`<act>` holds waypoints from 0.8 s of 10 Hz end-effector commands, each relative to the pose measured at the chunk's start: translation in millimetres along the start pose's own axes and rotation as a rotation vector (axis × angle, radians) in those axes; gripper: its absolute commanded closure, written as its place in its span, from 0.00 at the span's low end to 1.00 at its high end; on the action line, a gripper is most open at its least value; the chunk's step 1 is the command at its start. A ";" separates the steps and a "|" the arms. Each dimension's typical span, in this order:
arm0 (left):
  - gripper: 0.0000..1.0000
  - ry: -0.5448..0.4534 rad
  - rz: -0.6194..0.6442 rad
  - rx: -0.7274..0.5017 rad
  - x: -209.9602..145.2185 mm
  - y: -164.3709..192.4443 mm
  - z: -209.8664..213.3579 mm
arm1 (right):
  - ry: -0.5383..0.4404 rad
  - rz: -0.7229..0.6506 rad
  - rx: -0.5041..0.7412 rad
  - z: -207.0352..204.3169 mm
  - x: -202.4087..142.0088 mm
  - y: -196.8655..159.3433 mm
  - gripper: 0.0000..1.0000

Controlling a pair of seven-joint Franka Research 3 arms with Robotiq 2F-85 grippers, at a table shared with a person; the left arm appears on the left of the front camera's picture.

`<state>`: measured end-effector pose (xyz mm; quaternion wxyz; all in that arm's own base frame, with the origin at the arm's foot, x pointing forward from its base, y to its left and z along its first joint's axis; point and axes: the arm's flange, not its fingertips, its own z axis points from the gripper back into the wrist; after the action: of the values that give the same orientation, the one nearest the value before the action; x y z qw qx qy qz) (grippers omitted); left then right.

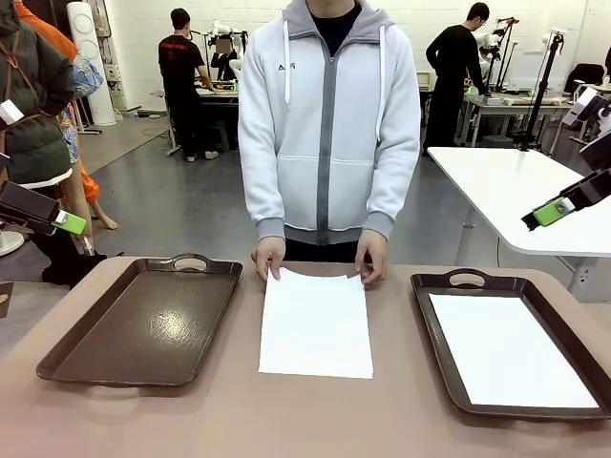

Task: Sort the A4 documents.
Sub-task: Receive the A4 Paper.

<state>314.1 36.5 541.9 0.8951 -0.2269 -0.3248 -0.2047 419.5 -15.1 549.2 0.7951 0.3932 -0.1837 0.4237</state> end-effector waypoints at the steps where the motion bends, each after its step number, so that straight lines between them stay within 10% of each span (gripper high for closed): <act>1: 0.00 -0.006 -0.006 -0.020 -0.4 1.3 0.0 | -0.009 0.014 0.009 -0.4 -0.4 1.7 0.00; 8: 0.00 -0.006 -0.006 -0.020 -0.4 1.3 0.0 | -0.009 0.014 0.009 -0.4 -0.4 1.7 0.00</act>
<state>314.0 36.5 541.9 0.8951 -0.2269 -0.3248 -0.2047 419.5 -15.2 549.2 0.7951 0.3932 -0.1837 0.4236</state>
